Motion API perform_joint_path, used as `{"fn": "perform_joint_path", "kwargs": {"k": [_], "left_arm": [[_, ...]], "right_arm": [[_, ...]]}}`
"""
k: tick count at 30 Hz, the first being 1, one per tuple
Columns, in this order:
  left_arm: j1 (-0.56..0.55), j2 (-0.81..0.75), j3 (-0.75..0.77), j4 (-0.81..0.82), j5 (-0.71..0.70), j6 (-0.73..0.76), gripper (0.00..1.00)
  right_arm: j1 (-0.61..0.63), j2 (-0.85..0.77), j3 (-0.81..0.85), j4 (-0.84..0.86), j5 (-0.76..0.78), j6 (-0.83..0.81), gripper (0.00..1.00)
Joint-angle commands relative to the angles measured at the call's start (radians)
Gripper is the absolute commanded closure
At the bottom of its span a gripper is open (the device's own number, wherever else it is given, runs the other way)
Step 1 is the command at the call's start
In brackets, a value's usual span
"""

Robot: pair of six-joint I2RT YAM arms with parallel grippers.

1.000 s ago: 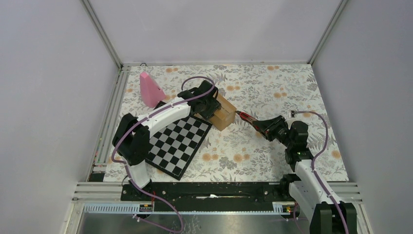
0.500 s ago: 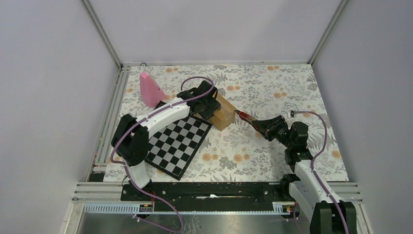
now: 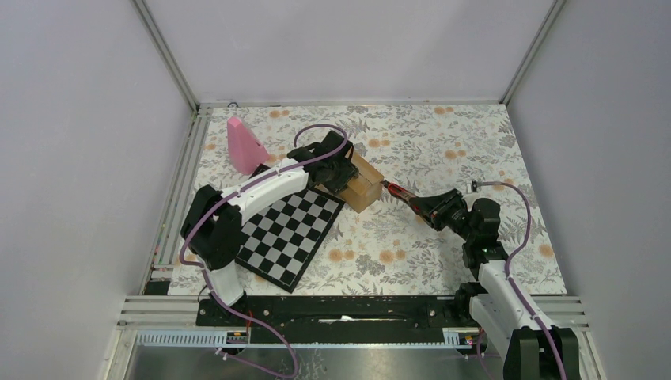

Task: Unpack the express box
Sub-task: Cut the express box at the center of the board.

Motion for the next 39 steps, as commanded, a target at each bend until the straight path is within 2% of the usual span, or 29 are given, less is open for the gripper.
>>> {"fn": "perform_joint_path", "kwargs": {"k": [1, 9, 21, 32, 39], "left_arm": [[0.005, -0.034, 0.002, 0.019, 0.004, -0.027, 0.51], [0.003, -0.030, 0.003, 0.020, 0.009, -0.031, 0.51], [0.001, -0.028, 0.006, 0.020, 0.010, -0.031, 0.51], [-0.001, -0.022, 0.008, 0.022, 0.015, -0.031, 0.52], [-0.002, -0.023, 0.008, 0.023, 0.014, -0.030, 0.52]], "right_arm": [[-0.002, -0.032, 0.005, 0.006, 0.006, -0.005, 1.00], [0.007, -0.048, 0.003, 0.015, -0.014, 0.023, 1.00], [0.068, -0.011, -0.001, 0.045, 0.034, 0.032, 1.00], [0.070, 0.009, -0.029, 0.130, 0.053, 0.079, 1.00], [0.070, -0.017, -0.035, 0.115, 0.077, 0.086, 1.00]]}}
